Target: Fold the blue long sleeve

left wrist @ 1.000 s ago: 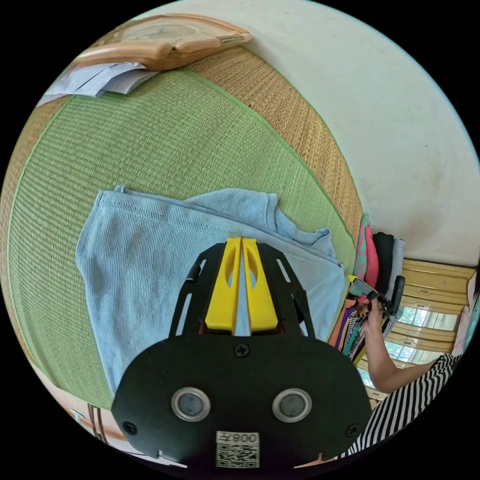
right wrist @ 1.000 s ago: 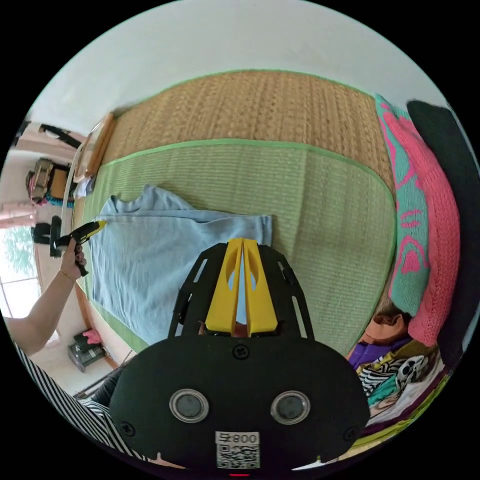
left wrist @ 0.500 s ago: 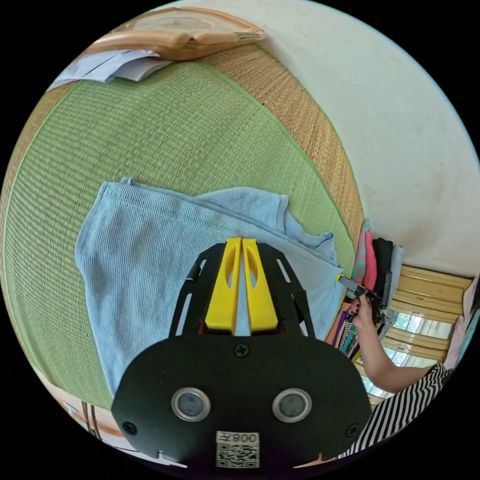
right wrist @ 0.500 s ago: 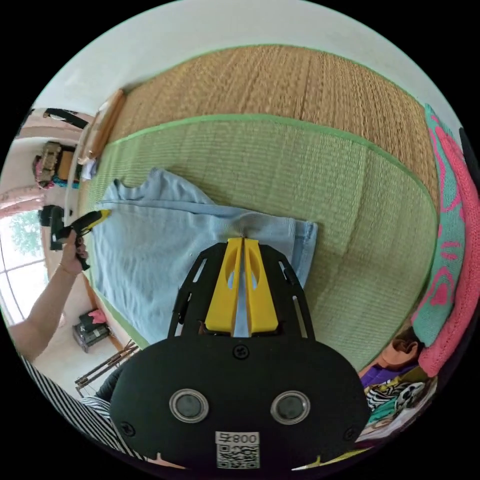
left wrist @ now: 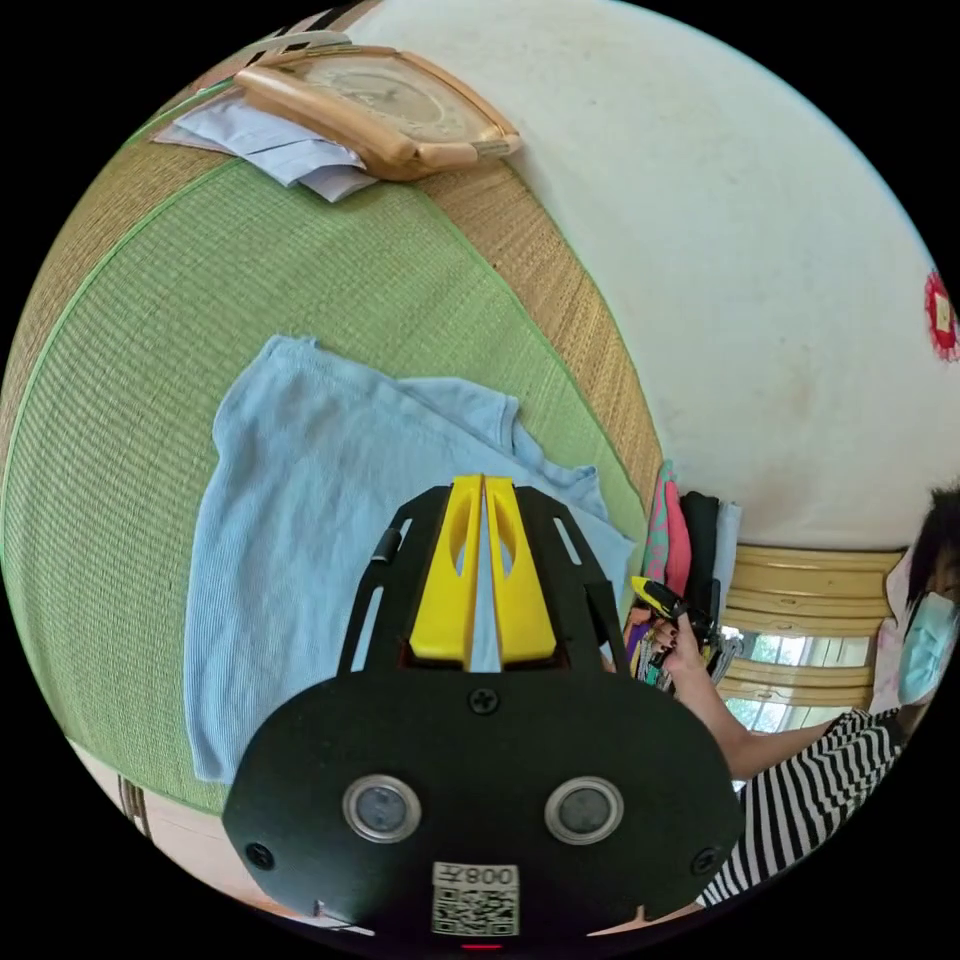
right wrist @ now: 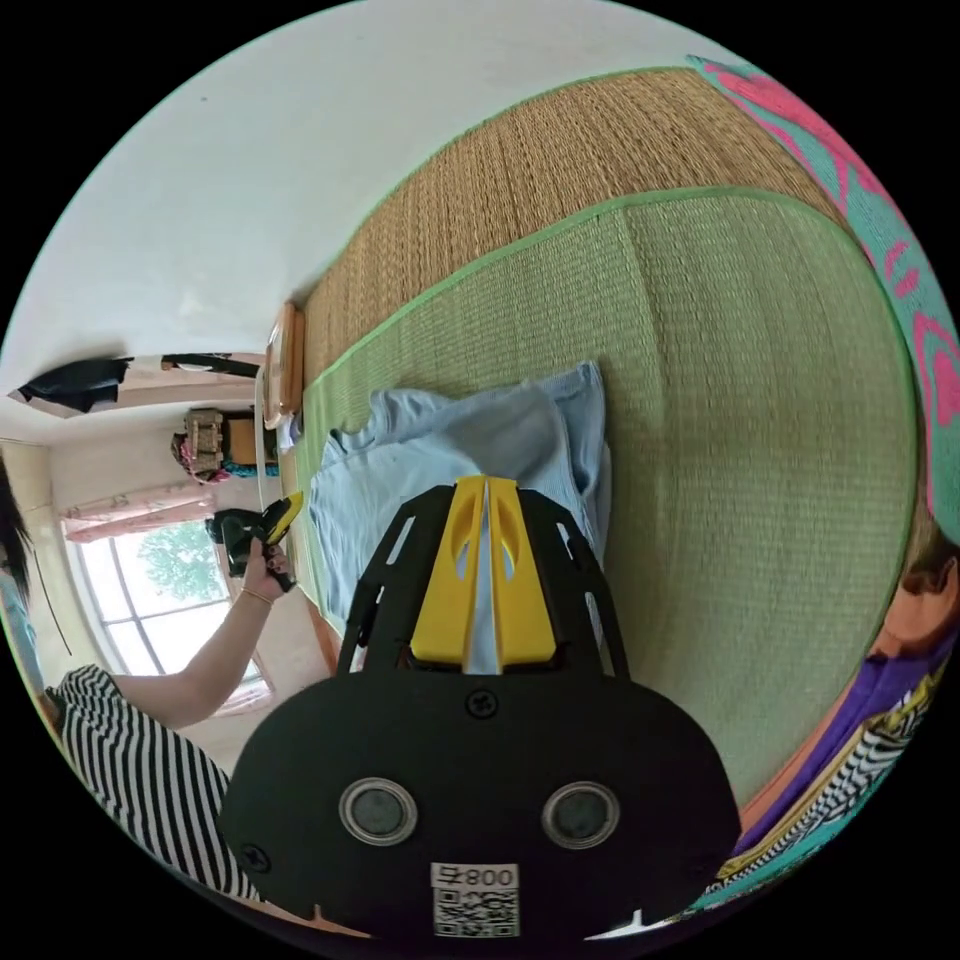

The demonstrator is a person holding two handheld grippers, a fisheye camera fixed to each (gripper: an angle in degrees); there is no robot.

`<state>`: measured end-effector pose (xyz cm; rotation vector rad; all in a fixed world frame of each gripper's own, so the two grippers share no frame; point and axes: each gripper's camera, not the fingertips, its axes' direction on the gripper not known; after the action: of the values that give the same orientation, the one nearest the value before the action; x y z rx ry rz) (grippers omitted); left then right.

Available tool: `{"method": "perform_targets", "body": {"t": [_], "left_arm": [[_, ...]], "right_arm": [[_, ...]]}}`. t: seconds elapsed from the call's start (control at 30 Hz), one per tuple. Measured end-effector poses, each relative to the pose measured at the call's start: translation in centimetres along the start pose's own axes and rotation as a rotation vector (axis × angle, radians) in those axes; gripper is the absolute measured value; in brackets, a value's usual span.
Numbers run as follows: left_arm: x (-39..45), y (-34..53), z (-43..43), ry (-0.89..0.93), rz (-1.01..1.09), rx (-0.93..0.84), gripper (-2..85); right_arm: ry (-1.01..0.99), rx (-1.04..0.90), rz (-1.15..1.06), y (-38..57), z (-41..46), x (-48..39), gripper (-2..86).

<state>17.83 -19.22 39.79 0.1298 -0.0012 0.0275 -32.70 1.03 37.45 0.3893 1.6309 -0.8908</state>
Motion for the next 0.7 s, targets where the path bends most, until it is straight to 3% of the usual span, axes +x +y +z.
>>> {"method": "perform_targets", "body": {"t": [0.13,0.37,0.7], "left_arm": [[1.5,5.5,5.0,0.01,0.068,-0.19,1.8],[5.7,16.1,17.1,0.055,0.205,-0.537,4.6],[15.5,27.3,32.8,0.054,0.614,-0.768,7.7]], "right_arm": [[0.072,-0.048,0.062,4.5,-1.7,3.4,2.2],[-0.015,-0.148,0.195,10.8,-0.9,9.7,6.7],[-0.125,-0.235,0.214,11.4,2.0,14.3,2.4]]}}
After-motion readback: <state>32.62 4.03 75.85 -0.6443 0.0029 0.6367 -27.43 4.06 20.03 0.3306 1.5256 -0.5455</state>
